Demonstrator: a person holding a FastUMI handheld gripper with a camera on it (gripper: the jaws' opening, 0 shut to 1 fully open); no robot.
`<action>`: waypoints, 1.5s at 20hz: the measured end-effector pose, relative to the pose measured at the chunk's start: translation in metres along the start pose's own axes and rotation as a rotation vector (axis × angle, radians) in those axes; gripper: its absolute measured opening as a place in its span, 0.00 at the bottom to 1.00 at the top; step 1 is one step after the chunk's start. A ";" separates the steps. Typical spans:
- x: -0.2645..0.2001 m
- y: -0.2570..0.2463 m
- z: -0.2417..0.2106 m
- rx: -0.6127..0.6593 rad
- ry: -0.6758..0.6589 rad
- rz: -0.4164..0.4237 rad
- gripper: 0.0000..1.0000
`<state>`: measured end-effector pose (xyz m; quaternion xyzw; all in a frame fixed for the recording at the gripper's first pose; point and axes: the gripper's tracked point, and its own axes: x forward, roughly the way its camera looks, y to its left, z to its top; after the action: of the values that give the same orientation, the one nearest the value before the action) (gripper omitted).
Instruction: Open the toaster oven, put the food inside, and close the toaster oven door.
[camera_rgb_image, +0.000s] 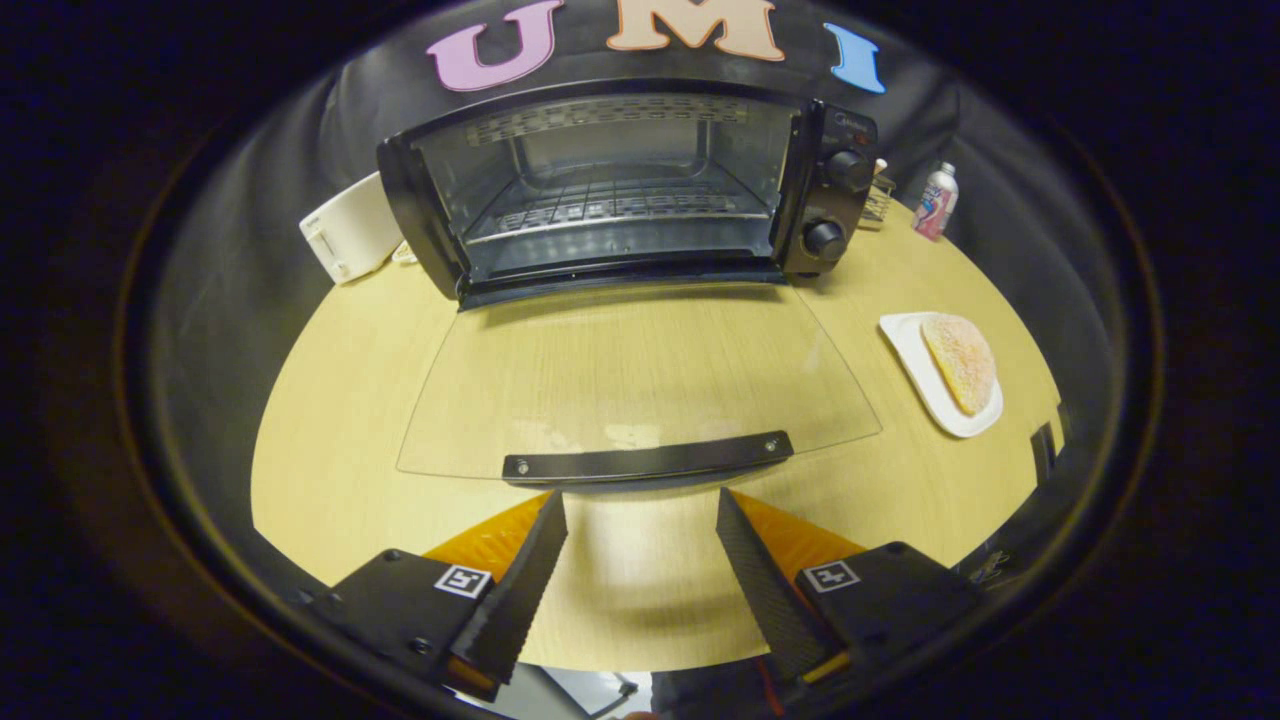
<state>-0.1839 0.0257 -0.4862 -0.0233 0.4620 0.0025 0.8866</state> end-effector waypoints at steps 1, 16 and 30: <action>-0.004 -0.001 0.008 -0.018 -0.017 0.001 0.97; -0.034 -0.020 0.058 0.037 -0.122 0.027 1.00; -0.002 -0.030 -0.010 -0.011 0.084 -0.064 0.98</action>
<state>-0.1927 -0.0045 -0.4889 -0.0428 0.4978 -0.0243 0.8659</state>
